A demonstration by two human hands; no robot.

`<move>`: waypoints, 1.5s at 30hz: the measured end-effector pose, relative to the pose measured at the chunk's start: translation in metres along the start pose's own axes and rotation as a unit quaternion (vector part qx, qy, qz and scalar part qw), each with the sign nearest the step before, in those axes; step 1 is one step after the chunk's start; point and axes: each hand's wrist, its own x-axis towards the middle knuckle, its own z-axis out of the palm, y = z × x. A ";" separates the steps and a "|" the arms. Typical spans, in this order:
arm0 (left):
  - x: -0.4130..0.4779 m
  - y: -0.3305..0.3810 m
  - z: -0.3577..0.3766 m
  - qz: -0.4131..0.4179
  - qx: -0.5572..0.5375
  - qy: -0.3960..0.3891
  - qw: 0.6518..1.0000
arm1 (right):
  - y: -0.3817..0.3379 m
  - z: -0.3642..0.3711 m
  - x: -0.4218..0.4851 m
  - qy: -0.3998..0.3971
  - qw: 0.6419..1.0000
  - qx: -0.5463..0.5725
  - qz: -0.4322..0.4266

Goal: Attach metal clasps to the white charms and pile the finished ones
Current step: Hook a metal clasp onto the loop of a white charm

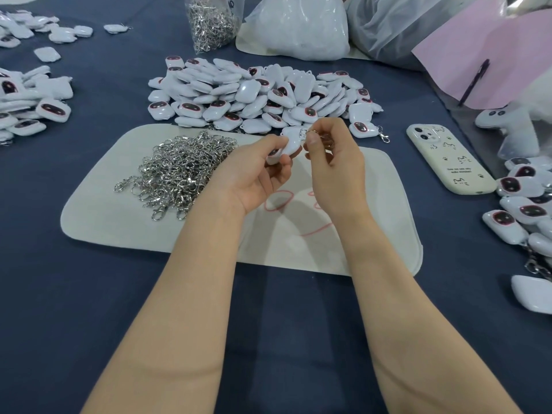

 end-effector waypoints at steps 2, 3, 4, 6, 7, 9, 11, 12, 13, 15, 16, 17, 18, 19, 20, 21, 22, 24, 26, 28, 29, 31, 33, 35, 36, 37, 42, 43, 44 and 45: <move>-0.001 0.001 0.001 0.024 0.036 0.012 0.999 | 0.001 -0.002 0.000 -0.016 0.999 -0.040 -0.026; -0.001 0.001 0.001 0.049 0.069 0.029 0.996 | 0.001 -0.003 0.000 -0.024 0.997 -0.064 -0.040; -0.001 0.002 0.000 0.076 0.115 0.045 0.989 | 0.001 -0.004 0.001 -0.032 0.994 -0.087 -0.050; -0.003 0.003 0.001 0.141 0.223 0.072 0.962 | 0.003 -0.005 0.002 -0.045 0.990 -0.125 -0.056; -0.003 0.005 0.002 0.170 0.274 0.082 0.943 | 0.003 -0.005 0.002 -0.051 0.988 -0.138 -0.056; -0.005 0.007 0.002 0.215 0.351 0.092 0.907 | 0.005 -0.004 0.002 -0.062 0.984 -0.159 -0.057; -0.005 0.008 0.000 0.239 0.393 0.089 0.883 | 0.006 -0.003 0.002 -0.075 0.980 -0.174 -0.060; -0.005 0.007 -0.001 0.239 0.400 0.087 0.881 | 0.007 -0.003 0.002 -0.079 0.979 -0.176 -0.060; -0.004 0.007 -0.002 0.231 0.397 0.089 0.884 | 0.007 -0.003 0.001 -0.080 0.980 -0.172 -0.057; -0.003 0.005 -0.003 0.204 0.358 0.098 0.906 | 0.007 -0.002 0.001 -0.078 0.985 -0.149 -0.042; -0.002 0.004 -0.003 0.187 0.328 0.101 0.920 | 0.007 -0.002 0.000 -0.075 0.988 -0.131 -0.029; -0.002 0.004 -0.003 0.168 0.295 0.100 0.935 | 0.007 -0.001 -0.001 -0.071 0.991 -0.111 -0.012; -0.002 0.003 -0.003 0.150 0.261 0.096 0.949 | 0.006 -0.001 -0.001 -0.066 0.994 -0.092 0.006; -0.002 0.002 -0.003 0.132 0.232 0.091 0.959 | 0.006 -0.001 -0.001 -0.062 0.995 -0.076 0.021; -0.002 0.002 -0.004 0.116 0.205 0.085 0.968 | 0.006 -0.001 0.000 -0.058 0.996 -0.067 0.031; -0.002 0.001 -0.004 0.102 0.180 0.079 0.975 | 0.006 -0.001 0.000 -0.055 0.996 -0.061 0.039; -0.002 0.001 -0.004 0.091 0.159 0.075 0.980 | 0.006 -0.001 0.000 -0.053 0.996 -0.056 0.049; -0.002 0.001 -0.003 0.080 0.129 0.074 0.986 | 0.006 -0.001 0.001 -0.050 0.995 -0.046 0.075; -0.003 0.001 -0.002 0.085 0.139 0.072 0.984 | 0.006 -0.001 0.001 -0.044 0.994 -0.048 0.089; -0.003 0.001 0.000 0.095 0.157 0.062 0.981 | 0.006 0.000 0.002 -0.048 0.993 -0.028 0.102; -0.005 0.001 0.002 0.097 0.159 0.052 0.981 | 0.005 0.000 0.002 -0.055 0.992 -0.008 0.112; -0.006 0.001 0.006 0.104 0.172 0.037 0.979 | 0.003 -0.002 0.004 -0.071 0.989 0.011 0.131; -0.007 0.001 0.010 0.116 0.212 0.042 0.970 | 0.000 -0.005 0.005 -0.085 0.986 0.007 0.141; -0.007 -0.002 0.014 0.126 0.227 0.056 0.964 | -0.002 -0.009 0.005 -0.083 0.985 0.014 0.150; -0.007 -0.004 0.018 0.130 0.225 0.061 0.964 | -0.002 -0.013 0.004 -0.071 0.985 0.022 0.155; -0.007 -0.008 0.023 0.131 0.221 0.062 0.964 | -0.002 -0.018 0.004 -0.052 0.986 0.021 0.159; -0.006 -0.040 0.075 0.095 0.237 0.010 0.967 | 0.008 -0.070 -0.003 0.097 0.975 -0.037 0.195; -0.006 -0.049 0.090 0.093 0.259 -0.014 0.961 | 0.010 -0.085 -0.006 0.134 0.971 -0.052 0.193; -0.007 -0.058 0.106 0.095 0.284 -0.039 0.953 | 0.013 -0.101 -0.010 0.169 0.965 -0.079 0.184; -0.008 -0.069 0.122 0.100 0.306 -0.062 0.945 | 0.014 -0.117 -0.016 0.203 0.957 -0.118 0.171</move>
